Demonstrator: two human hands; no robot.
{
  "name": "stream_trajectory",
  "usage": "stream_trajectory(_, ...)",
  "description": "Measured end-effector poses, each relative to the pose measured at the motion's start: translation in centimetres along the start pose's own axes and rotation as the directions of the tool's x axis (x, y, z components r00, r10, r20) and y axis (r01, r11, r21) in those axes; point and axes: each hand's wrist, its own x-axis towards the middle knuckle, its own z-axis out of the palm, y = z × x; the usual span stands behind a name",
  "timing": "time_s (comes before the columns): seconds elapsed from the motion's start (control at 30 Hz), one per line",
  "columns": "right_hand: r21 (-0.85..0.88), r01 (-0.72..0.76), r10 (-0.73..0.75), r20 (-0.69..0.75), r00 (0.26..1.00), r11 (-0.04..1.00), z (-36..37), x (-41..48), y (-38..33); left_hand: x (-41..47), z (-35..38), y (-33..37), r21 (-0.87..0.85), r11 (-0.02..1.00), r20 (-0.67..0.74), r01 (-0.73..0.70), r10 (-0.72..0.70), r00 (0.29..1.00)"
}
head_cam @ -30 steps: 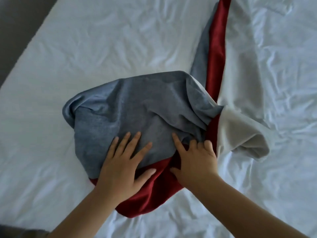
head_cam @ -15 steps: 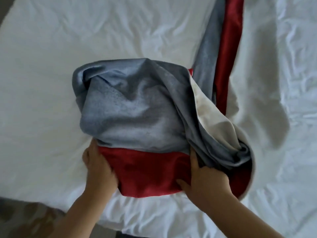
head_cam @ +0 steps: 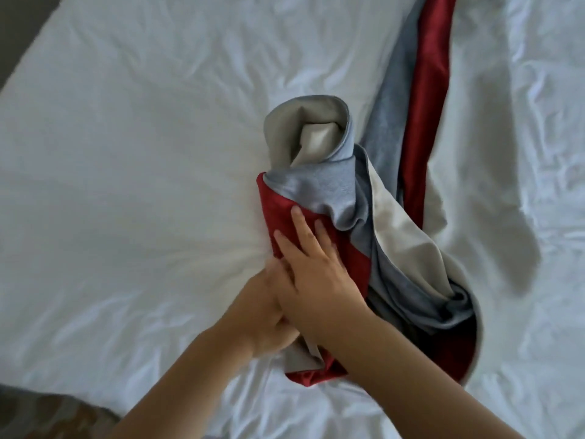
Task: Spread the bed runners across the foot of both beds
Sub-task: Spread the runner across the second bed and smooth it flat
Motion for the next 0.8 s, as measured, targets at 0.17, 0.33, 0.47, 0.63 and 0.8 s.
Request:
stream_trajectory(0.17,0.04,-0.064,0.061,0.08,0.995,0.997,-0.7,2.1,2.2,-1.9,-0.4,-3.6,-0.221,0.931,-0.521,0.291,-0.365,0.772)
stream_trajectory(0.33,-0.155,-0.032,0.035,0.017,0.999,0.987,0.4,1.6,2.5,0.6,0.1,-3.8,-0.089,0.908,-0.299,0.409,-0.416,0.859)
stream_trajectory(0.47,-0.075,-0.075,0.07,-0.073,0.995,0.994,-1.6,1.4,2.8,1.9,0.0,-3.3,-0.363,0.793,-0.225,0.489,-0.584,0.78)
stream_trajectory(0.63,-0.001,-0.049,0.049,-0.057,0.997,0.999,-3.0,0.1,3.2,2.3,1.0,-0.5,-0.874,0.307,0.065,0.376,-0.693,0.718)
stream_trajectory(0.8,-0.024,0.003,-0.004,-0.076,0.997,1.0,-4.7,-3.0,4.1,3.7,2.0,1.8,-0.816,0.138,0.284,0.561,-0.75,0.597)
